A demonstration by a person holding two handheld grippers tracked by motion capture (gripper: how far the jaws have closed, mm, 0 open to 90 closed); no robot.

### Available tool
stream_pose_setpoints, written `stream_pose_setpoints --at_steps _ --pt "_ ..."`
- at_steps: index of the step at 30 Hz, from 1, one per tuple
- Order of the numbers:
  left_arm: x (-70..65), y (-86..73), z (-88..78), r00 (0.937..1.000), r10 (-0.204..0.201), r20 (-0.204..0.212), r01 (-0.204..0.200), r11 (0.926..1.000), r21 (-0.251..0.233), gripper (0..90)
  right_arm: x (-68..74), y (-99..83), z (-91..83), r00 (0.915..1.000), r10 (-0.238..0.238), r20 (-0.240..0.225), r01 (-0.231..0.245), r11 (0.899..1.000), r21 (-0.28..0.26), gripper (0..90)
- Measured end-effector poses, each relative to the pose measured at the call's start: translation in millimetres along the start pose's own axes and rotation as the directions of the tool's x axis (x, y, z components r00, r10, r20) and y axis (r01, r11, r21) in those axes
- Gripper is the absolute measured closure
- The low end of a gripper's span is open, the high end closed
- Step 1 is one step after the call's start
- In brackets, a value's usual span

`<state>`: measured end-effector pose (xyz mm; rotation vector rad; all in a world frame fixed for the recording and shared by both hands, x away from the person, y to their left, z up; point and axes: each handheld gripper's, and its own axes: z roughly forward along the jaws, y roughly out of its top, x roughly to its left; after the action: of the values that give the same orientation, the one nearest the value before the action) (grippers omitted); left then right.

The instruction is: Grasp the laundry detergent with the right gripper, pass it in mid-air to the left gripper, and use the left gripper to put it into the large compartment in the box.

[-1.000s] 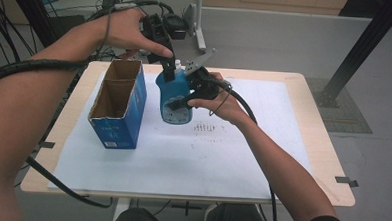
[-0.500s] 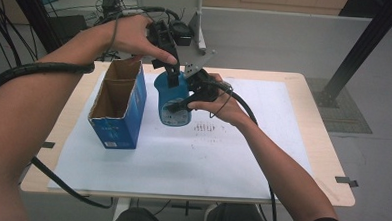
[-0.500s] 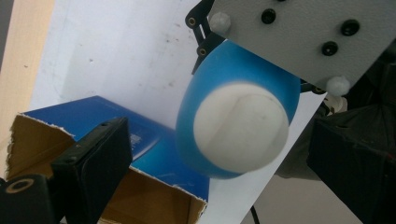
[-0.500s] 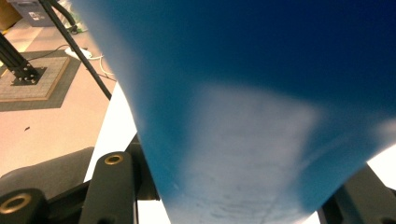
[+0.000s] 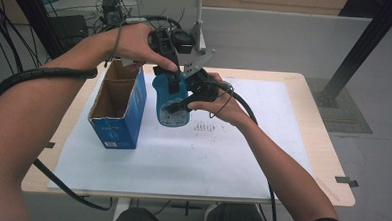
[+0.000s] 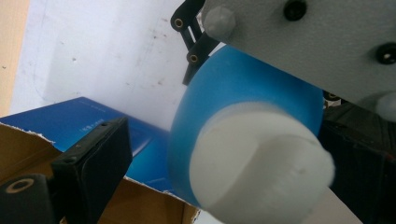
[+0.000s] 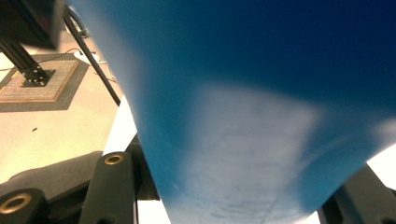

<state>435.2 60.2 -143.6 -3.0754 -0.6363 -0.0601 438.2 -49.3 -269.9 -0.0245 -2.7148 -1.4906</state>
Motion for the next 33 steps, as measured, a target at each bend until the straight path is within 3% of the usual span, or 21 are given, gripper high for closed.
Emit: stream_pose_setpoints --at_steps 16,18,19,21,33 --pt "-2.7 1.4 8.0 0.9998 0.007 0.019 -0.007 1.0000 0.005 7.7 2.4 2.9 -0.1 0.9998 -0.015 -0.014 0.015 1.000 -0.015 43.7" --pt "-2.5 1.9 8.6 0.9997 0.007 0.023 -0.007 0.9999 0.009 7.6 3.9 2.8 -2.2 0.9998 0.011 -0.019 -0.011 1.000 -0.004 43.8" --pt "-2.4 2.0 9.3 0.9998 0.007 0.020 -0.007 1.0000 0.006 7.7 0.7 3.0 -1.0 0.9996 -0.027 -0.013 0.026 0.999 -0.030 43.8" --pt "-2.9 2.4 9.9 0.9998 0.002 0.022 -0.002 1.0000 0.003 7.7 1.2 2.8 -2.7 0.9998 -0.017 0.001 0.017 1.000 -0.024 43.7" --pt "-1.7 5.6 12.4 0.9997 0.013 0.020 -0.014 0.9998 0.014 7.8 -0.4 2.1 -3.5 0.9995 -0.029 -0.013 0.028 0.999 -0.032 43.8"
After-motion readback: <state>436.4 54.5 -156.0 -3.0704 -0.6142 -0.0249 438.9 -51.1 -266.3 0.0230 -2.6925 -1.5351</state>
